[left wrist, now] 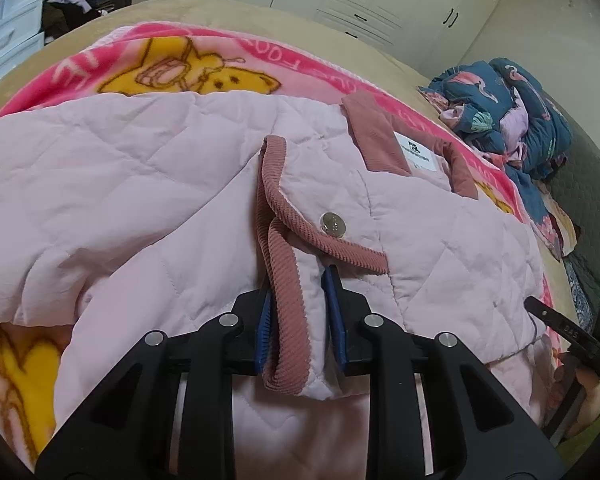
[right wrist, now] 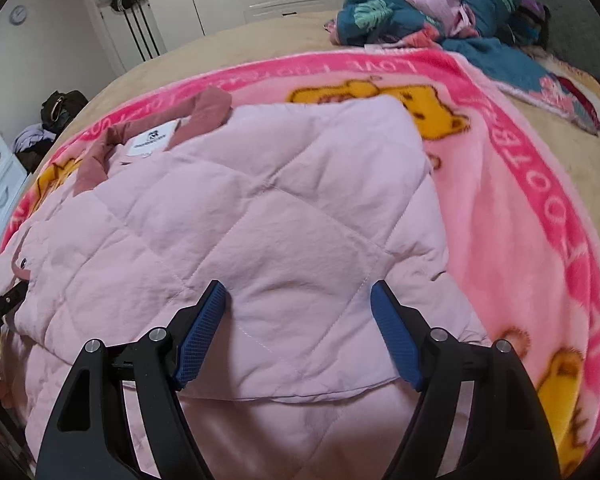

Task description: Fold large clothes

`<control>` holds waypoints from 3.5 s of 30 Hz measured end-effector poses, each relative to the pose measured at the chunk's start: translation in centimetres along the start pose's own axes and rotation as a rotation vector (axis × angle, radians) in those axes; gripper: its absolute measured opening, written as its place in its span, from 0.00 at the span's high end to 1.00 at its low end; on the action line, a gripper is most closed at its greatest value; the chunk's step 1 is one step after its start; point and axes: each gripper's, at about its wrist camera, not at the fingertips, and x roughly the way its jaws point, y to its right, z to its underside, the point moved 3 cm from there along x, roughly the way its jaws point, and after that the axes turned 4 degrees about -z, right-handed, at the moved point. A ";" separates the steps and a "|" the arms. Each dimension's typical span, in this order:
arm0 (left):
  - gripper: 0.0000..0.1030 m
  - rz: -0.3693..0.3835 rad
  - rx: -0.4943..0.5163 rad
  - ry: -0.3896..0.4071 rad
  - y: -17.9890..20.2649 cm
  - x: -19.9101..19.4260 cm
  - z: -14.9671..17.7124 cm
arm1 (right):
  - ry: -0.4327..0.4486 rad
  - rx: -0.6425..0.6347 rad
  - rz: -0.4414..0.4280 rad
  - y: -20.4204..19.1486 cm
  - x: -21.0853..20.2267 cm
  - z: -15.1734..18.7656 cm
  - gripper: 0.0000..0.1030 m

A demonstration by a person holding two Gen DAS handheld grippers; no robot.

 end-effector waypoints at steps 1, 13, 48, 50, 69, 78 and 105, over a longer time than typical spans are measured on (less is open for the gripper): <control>0.83 -0.002 0.002 -0.001 0.1 0.0 0.0 | -0.002 0.003 0.003 0.1 0.2 0.0 0.28; 0.33 -0.048 0.017 0.005 0.5 -3.0 -0.2 | 0.055 0.036 -0.091 -1.3 -4.2 1.0 0.12; 0.09 -0.258 -0.127 0.098 -7.3 -11.8 1.2 | 0.169 -0.170 -0.287 -15.3 -12.1 3.1 0.04; 0.09 -0.261 -0.146 0.103 -8.0 -12.1 1.0 | 0.165 -0.191 -0.303 -16.9 -11.9 3.1 0.04; 0.09 -0.368 -0.344 0.121 -17.4 -14.4 1.2 | 0.120 -0.368 -0.413 -28.6 -10.2 4.1 0.04; 0.09 -0.408 -0.437 0.124 -21.2 -15.2 1.9 | 0.082 -0.455 -0.457 -33.3 -8.7 5.1 0.04; 0.09 -0.282 -0.808 0.254 -33.2 -14.7 3.4 | -0.063 -0.577 -0.537 -40.3 -3.6 8.5 0.04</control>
